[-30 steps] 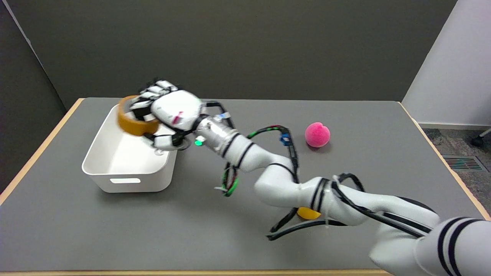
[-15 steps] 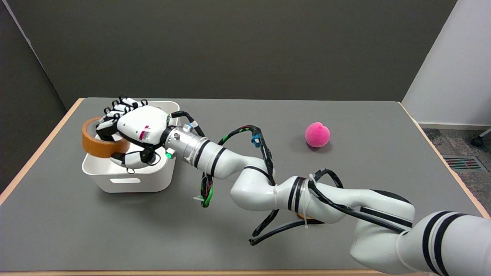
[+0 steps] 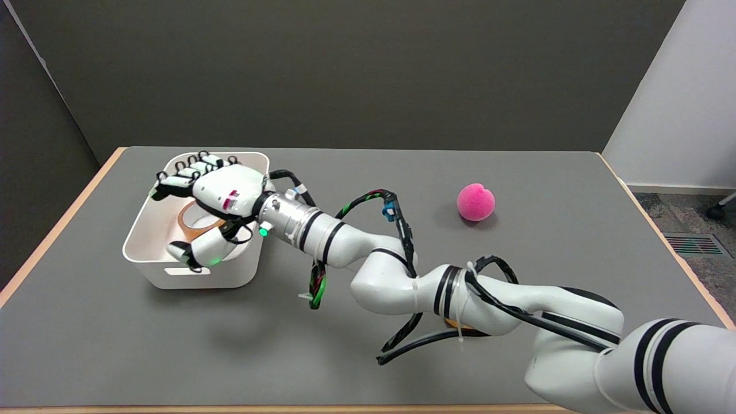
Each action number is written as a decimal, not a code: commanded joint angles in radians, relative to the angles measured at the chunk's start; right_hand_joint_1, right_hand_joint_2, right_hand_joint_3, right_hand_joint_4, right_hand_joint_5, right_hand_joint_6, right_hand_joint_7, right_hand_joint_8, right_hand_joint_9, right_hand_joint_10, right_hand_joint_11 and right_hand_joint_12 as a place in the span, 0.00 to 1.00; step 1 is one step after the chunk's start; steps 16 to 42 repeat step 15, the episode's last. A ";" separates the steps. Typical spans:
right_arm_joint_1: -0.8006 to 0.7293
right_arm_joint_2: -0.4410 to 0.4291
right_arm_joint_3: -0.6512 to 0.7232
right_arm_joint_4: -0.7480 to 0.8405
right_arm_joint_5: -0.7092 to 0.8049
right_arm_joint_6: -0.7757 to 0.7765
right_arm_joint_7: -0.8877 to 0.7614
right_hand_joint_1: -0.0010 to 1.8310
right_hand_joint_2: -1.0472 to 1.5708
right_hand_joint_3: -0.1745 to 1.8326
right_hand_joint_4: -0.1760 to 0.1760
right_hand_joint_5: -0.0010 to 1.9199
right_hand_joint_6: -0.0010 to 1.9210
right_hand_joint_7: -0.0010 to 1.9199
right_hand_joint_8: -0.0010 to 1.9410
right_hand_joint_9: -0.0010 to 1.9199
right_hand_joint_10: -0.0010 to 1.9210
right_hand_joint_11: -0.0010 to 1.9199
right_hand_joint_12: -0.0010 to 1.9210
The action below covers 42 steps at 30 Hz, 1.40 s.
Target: Place yellow tape into white box.
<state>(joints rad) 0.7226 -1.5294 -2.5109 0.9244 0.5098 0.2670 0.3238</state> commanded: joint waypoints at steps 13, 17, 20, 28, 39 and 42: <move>-0.454 0.601 0.868 0.512 0.684 0.248 -0.185 0.20 0.64 0.56 0.66 0.09 0.23 0.11 0.16 0.03 0.31 0.00 0.50; -0.507 0.677 0.856 0.516 0.784 0.341 -0.162 0.20 0.66 0.50 0.65 0.10 0.20 0.11 0.13 0.04 0.29 0.00 0.47; -0.507 0.677 0.856 0.516 0.784 0.341 -0.162 0.20 0.66 0.50 0.65 0.10 0.20 0.11 0.13 0.04 0.29 0.00 0.47; -0.507 0.677 0.856 0.516 0.784 0.341 -0.162 0.20 0.66 0.50 0.65 0.10 0.20 0.11 0.13 0.04 0.29 0.00 0.47; -0.507 0.677 0.856 0.516 0.784 0.341 -0.162 0.20 0.66 0.50 0.65 0.10 0.20 0.11 0.13 0.04 0.29 0.00 0.47; -0.507 0.677 0.856 0.516 0.784 0.341 -0.162 0.20 0.66 0.50 0.65 0.10 0.20 0.11 0.13 0.04 0.29 0.00 0.47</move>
